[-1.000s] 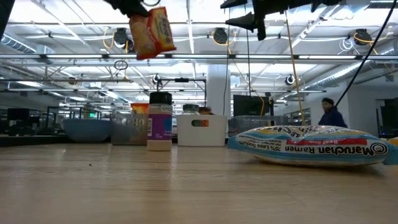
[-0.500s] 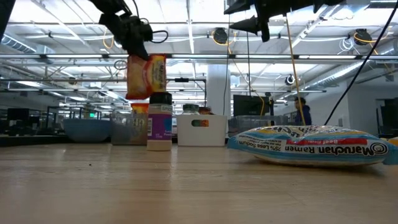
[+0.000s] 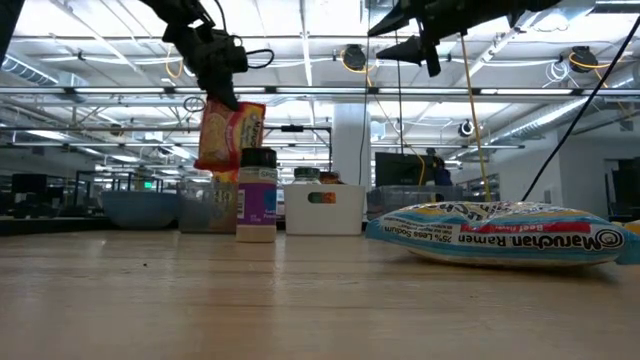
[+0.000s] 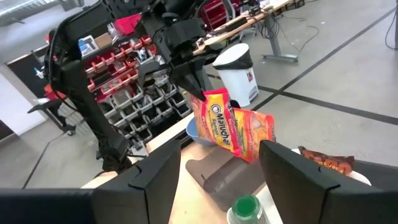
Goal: Pick & Place Food Item
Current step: Put the red noodle pack into the left black bin
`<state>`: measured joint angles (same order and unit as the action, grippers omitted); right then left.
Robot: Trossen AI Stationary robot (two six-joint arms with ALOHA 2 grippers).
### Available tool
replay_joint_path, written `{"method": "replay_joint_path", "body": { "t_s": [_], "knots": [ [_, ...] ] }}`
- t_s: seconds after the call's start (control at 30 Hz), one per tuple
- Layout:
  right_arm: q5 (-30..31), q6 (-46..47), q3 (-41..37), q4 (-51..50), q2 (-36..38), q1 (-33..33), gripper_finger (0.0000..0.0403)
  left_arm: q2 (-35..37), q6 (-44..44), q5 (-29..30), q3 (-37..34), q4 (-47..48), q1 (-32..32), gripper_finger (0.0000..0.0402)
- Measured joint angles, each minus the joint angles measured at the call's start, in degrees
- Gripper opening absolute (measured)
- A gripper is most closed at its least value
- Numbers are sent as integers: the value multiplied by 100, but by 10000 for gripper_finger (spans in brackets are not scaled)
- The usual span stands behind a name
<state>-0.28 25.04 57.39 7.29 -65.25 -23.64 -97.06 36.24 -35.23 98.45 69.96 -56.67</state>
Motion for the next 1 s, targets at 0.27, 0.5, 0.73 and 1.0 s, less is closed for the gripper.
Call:
{"method": "replay_joint_path", "body": {
  "t_s": [0.27, 0.5, 0.73, 1.0],
  "knots": [
    [-1, -12, 0, -7, 0, -4, 212, -41, 27, 17, 0, -356, -177, 0],
    [-1, -20, 0, -34, 0, -4, 212, -366, -37, -229, 0, -394, -245, 0],
    [-1, -34, 0, -83, 0, -4, 212, -627, 25, -202, 0, -355, -240, 0],
    [-1, -43, 2, -192, 0, -4, 212, -726, 264, 126, 0, -266, -240, 0]
  ]
}}
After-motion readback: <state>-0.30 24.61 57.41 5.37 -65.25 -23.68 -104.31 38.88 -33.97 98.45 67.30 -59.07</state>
